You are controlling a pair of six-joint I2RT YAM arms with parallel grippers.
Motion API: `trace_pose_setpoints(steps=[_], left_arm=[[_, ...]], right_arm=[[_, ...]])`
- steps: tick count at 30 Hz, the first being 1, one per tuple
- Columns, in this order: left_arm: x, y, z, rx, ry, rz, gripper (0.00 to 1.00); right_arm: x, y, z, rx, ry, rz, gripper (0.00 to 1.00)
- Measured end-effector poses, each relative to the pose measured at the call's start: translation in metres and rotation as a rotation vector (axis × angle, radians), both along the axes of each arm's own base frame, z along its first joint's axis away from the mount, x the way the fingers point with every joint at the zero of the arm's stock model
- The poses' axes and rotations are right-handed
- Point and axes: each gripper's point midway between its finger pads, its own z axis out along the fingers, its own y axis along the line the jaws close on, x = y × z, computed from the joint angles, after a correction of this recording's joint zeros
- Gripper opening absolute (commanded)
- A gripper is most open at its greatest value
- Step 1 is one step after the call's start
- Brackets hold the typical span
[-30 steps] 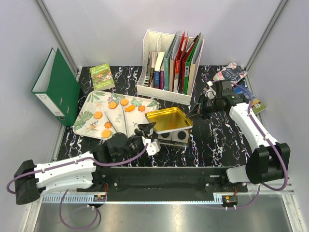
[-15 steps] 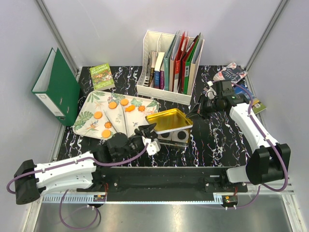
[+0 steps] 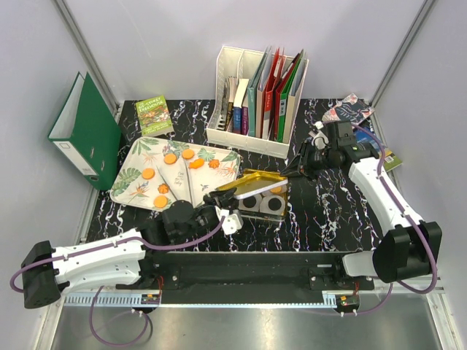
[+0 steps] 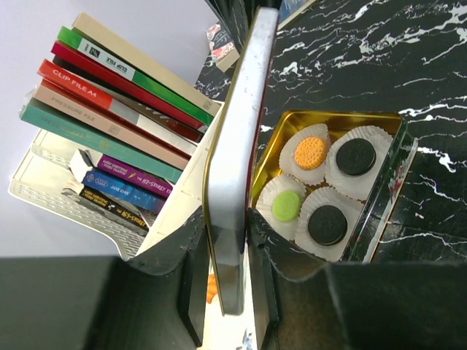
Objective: Pack the cookies
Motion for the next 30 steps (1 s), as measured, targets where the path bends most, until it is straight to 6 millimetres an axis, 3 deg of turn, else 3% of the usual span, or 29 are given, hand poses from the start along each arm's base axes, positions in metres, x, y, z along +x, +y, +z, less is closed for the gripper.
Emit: trace_pose_setpoints(steps=[20,30], left_arm=[[0.001,0.001,-0.003,-0.002,0.023,0.008,0.17],[0.002,0.001,0.005,-0.026,0.035,0.013,0.13]], right_arm=[[0.008,-0.014,0.017,-0.075,-0.114,-0.074,0.36],[0.015,-0.046,0.041,-0.213,-0.282,-0.227,0.39]])
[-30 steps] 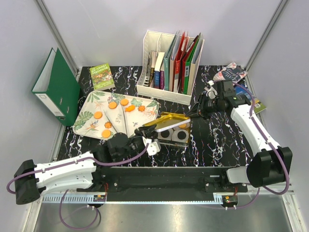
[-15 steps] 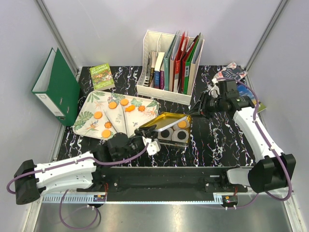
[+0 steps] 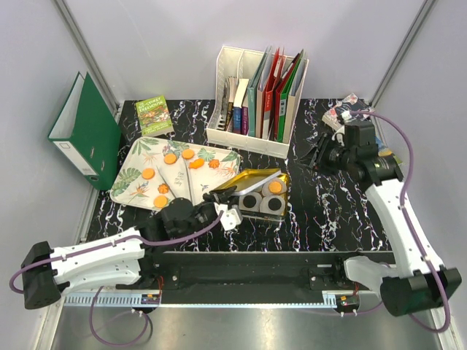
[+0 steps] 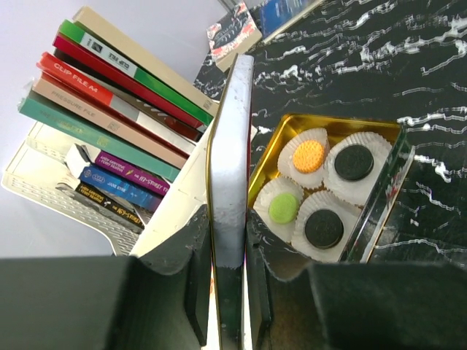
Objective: Pack the cookies
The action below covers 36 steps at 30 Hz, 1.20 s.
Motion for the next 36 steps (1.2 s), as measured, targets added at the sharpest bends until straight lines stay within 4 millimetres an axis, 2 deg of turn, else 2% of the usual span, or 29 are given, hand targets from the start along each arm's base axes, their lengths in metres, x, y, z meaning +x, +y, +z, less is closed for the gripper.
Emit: trace_pose_setpoints(steps=[2,5,8,12,17,19,22,27,31,33,36], left_arm=[[0.001,-0.001,0.006,-0.02,0.016,0.005,0.11],[0.003,-0.004,0.021,-0.067,0.056,0.016,0.0],[0.007,-0.011,0.042,-0.128,0.11,0.027,0.0],[0.008,-0.019,0.073,-0.237,0.193,0.039,0.0],[0.007,-0.027,0.098,-0.358,0.319,0.047,0.0],[0.007,-0.032,0.106,-0.403,0.384,0.051,0.0],[0.008,-0.041,0.113,-0.45,0.493,0.061,0.01],[0.02,-0.058,0.111,-0.495,0.704,0.071,0.0],[0.035,-0.064,0.09,-0.543,0.907,0.07,0.0],[0.042,-0.064,0.076,-0.571,1.001,0.075,0.0],[0.046,-0.064,0.057,-0.607,1.131,0.08,0.0]], right_arm=[[-0.002,-0.009,0.012,-0.026,-0.06,-0.041,0.36],[-0.005,-0.019,0.031,-0.04,-0.16,-0.088,0.36],[-0.012,-0.025,0.04,-0.025,-0.232,-0.123,0.26],[-0.019,-0.026,0.023,0.006,-0.221,-0.16,0.01],[-0.021,-0.022,-0.008,0.04,-0.142,-0.174,0.0],[-0.022,-0.021,-0.012,0.047,-0.135,-0.176,0.0],[-0.024,-0.023,-0.008,0.051,-0.157,-0.185,0.0],[-0.035,-0.036,0.022,0.052,-0.301,-0.231,0.0],[-0.044,-0.045,0.041,0.048,-0.4,-0.262,0.0],[-0.045,-0.046,0.042,0.047,-0.414,-0.263,0.0],[-0.043,-0.046,0.028,0.032,-0.383,-0.261,0.0]])
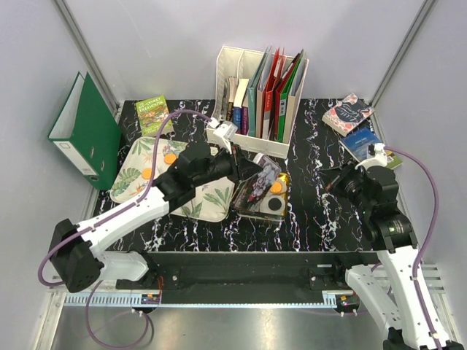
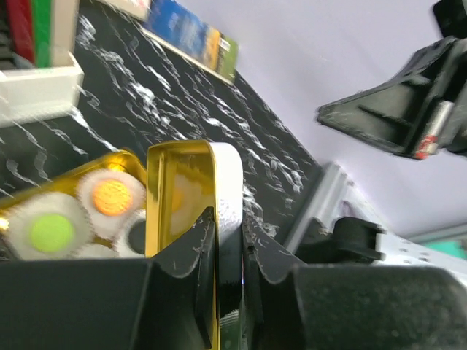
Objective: Pack the cookies
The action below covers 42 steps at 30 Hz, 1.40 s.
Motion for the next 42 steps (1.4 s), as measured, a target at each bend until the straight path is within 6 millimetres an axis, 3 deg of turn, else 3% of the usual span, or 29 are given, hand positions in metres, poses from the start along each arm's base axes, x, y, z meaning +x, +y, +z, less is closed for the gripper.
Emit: trace_pose_setpoints(steps=[3,12,23,32,42], left_arm=[[-0.003,-0.005,-0.004,-0.044,0.071,-0.025,0.0],[0.005,-0.011,0.027,-0.314,0.155,-0.04,0.0],[0.027,-0.021,-0.03,-0.523,0.354,0.021,0.0],[0.048,-0.019,-0.038,-0.621,0.364,0.054,0.0],[0.084,0.01,-0.06,-0.606,0.404,0.122,0.0]], right_arm=[[0.001,-0.001,-0.014,-0.01,0.033,-0.006,0.0],[0.002,-0.002,-0.036,-0.023,0.083,-0.015,0.0],[-0.001,-0.003,-0.062,-0.026,0.128,-0.014,0.0],[-0.001,-0.003,-0.058,-0.023,0.107,-0.014,0.0],[-0.002,-0.003,-0.063,-0.025,0.117,-0.014,0.0]])
